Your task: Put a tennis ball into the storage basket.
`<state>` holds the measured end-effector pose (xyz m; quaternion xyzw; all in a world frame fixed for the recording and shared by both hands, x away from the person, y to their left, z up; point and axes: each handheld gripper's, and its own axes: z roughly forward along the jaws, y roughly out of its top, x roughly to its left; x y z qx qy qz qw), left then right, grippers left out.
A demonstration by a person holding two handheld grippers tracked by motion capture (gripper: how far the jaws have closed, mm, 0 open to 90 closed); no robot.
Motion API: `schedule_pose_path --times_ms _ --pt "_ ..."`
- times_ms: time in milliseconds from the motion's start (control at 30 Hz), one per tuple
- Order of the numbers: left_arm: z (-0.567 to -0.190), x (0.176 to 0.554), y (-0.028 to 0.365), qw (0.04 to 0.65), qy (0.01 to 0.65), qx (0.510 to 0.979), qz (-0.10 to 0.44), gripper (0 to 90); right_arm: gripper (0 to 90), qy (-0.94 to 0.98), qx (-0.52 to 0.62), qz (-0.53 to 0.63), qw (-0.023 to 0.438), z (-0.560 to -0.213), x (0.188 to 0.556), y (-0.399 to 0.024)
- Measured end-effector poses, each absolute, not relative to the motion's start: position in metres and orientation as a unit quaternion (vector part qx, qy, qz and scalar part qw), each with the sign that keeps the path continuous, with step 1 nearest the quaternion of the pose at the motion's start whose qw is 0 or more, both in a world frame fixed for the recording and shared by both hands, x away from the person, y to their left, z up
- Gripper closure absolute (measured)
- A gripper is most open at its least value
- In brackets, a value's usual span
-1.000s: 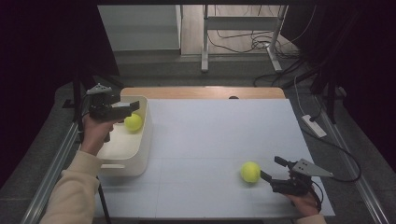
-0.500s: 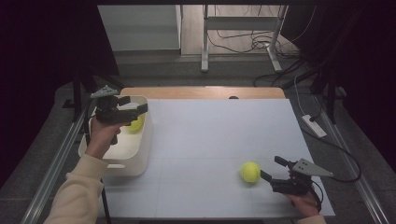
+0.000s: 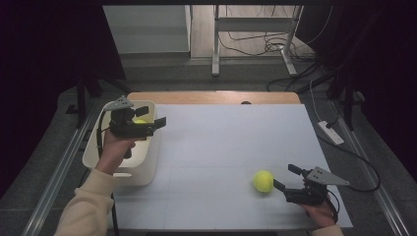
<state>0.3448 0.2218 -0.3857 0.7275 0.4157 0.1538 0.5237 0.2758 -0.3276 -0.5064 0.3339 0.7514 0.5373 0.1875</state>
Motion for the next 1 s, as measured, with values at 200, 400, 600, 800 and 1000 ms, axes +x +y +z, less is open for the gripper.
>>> schedule_pose_path --times_ms 200,400,600,800,1000 --pt "-0.386 0.343 0.21 0.526 0.401 0.736 0.145 12.0 13.9 0.75 0.334 0.539 0.188 -0.506 0.275 -0.328" --pt "-0.386 0.341 0.202 0.532 0.39 0.739 0.137 12.1 13.9 0.75 0.334 0.539 0.189 -0.506 0.275 -0.328" --pt "-0.387 0.339 0.195 0.532 0.381 0.744 0.133 12.0 13.9 0.747 0.335 0.542 0.189 -0.505 0.274 -0.329" --pt "-0.389 0.338 0.189 0.534 0.374 0.747 0.129 12.1 13.9 0.746 0.334 0.545 0.188 -0.504 0.273 -0.329" --pt "-0.389 0.337 0.18 0.534 0.364 0.753 0.124 12.1 13.9 0.747 0.332 0.544 0.187 -0.504 0.273 -0.327"
